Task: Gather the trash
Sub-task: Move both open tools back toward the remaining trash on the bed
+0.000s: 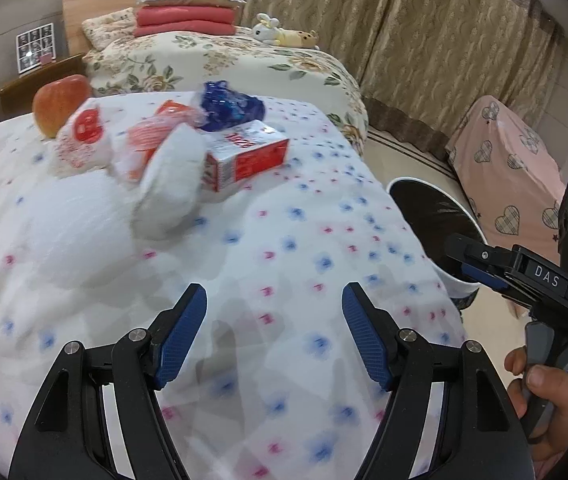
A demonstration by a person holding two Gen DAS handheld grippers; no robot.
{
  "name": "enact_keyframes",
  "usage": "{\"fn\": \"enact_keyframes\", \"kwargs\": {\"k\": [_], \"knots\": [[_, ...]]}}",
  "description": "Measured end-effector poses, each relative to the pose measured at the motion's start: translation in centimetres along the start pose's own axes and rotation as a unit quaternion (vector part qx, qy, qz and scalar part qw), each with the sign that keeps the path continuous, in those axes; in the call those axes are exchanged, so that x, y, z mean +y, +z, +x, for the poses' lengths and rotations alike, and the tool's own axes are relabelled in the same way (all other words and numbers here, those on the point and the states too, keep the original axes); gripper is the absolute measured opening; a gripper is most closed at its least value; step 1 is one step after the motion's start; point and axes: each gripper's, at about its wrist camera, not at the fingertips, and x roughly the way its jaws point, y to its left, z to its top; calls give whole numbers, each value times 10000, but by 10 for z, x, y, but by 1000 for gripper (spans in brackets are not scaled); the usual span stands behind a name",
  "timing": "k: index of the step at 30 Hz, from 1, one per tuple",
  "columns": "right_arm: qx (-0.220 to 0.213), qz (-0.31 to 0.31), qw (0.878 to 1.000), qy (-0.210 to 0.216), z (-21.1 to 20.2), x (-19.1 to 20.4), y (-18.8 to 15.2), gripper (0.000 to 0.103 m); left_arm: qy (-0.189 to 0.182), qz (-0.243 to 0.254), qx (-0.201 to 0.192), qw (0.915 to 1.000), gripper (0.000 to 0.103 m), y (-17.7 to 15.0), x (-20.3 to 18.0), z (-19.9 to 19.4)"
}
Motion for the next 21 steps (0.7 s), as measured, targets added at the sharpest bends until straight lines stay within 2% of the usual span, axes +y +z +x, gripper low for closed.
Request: {"fn": "enact_keyframes", "kwargs": {"k": [10,15,21], "knots": [[200,-227,9993,197,14,31,-11,81,367,-378,-157,9985,72,-8,43,-20],[214,-297,9990,251,17,42,-11,84,553,-709,-210,9957,73,-7,72,-23],[257,-382,9983,355,23,57,-11,84,577,-959,-245,9934,73,0,91,-21]]}}
